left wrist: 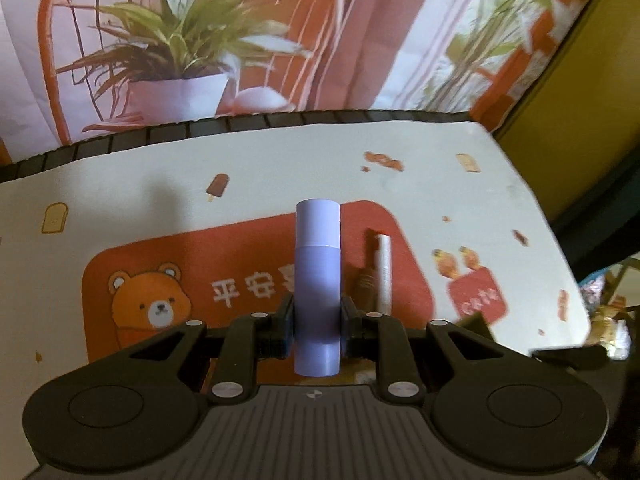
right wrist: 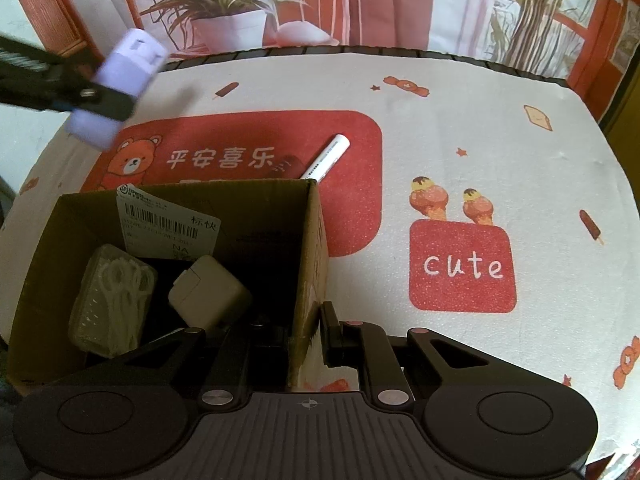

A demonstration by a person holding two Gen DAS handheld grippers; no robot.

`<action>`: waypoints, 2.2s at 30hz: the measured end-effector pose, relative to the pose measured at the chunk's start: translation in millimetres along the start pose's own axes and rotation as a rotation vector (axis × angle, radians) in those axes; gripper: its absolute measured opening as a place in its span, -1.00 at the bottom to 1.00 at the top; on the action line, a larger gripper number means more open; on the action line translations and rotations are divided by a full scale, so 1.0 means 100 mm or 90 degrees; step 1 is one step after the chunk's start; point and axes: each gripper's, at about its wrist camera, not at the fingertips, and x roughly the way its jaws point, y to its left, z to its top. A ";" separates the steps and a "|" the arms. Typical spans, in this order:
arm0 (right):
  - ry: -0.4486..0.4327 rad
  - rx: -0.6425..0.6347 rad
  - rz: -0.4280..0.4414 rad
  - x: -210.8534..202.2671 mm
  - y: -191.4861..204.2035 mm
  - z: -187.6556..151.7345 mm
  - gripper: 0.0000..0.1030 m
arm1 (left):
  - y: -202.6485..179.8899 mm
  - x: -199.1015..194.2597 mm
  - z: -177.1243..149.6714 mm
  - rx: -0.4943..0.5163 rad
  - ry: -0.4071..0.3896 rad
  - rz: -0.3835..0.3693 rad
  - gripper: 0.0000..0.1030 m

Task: Organize rigid objects
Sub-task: 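Lift the lavender stick with the left tool and carry it over the box, then lower the lavender stick into the box and open the left tool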

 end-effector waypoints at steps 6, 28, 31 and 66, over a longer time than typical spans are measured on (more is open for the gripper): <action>0.001 -0.003 -0.003 0.00 0.01 -0.01 -0.75 | -0.12 -0.23 -0.25 -0.033 -0.016 -0.050 -0.54; -0.002 0.000 -0.002 -0.02 0.01 -0.02 -0.75 | -0.18 0.40 -1.02 -0.139 0.147 -0.090 -0.54; -0.002 0.000 -0.002 -0.02 0.01 -0.02 -0.75 | -0.18 0.43 -1.02 -0.140 0.151 -0.074 -0.54; -0.002 -0.002 -0.001 -0.02 0.01 -0.03 -0.74 | -0.25 -0.04 -0.67 -0.071 0.039 -0.037 0.40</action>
